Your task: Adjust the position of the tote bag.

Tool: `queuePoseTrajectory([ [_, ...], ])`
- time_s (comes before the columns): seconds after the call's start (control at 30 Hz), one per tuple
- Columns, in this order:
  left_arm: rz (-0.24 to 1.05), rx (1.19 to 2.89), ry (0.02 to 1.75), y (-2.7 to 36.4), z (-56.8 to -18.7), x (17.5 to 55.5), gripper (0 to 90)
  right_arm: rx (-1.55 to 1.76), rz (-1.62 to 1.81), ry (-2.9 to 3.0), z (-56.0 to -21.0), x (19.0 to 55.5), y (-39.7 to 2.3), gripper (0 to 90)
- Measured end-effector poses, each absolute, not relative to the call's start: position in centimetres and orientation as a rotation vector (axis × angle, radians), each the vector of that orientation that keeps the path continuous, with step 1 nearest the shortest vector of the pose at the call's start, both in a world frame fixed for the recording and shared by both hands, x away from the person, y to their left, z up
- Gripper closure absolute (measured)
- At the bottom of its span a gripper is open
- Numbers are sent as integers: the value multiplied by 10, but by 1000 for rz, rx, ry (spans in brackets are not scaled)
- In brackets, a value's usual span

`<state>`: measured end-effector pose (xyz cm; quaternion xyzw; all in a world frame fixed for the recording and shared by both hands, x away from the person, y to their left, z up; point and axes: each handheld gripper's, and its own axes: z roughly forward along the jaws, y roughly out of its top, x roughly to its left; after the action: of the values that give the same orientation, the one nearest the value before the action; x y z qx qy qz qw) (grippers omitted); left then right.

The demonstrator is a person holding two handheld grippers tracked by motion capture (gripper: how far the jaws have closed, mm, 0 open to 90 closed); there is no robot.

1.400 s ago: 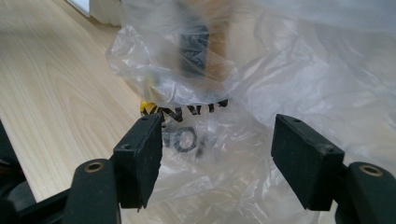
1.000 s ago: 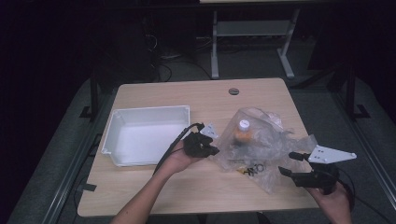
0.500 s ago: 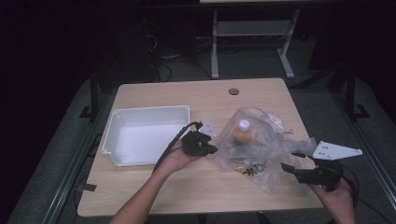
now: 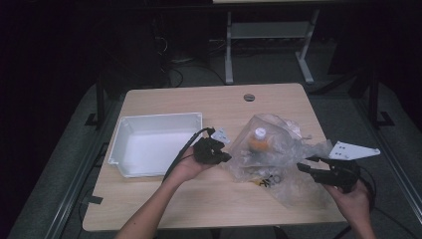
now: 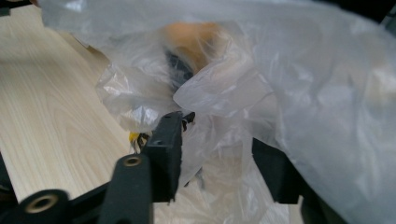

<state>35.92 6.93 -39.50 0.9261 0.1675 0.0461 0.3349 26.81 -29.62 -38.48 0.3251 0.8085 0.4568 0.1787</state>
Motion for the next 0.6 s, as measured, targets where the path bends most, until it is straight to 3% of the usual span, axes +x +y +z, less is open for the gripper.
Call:
queuePoseTrajectory([
  [0.2,125,2409,450,72,-394,361,900,956,1307,2299,-384,274,-296,458],
  [0.6,140,2404,471,76,-392,365,900,999,1308,2289,-388,267,-308,389],
])
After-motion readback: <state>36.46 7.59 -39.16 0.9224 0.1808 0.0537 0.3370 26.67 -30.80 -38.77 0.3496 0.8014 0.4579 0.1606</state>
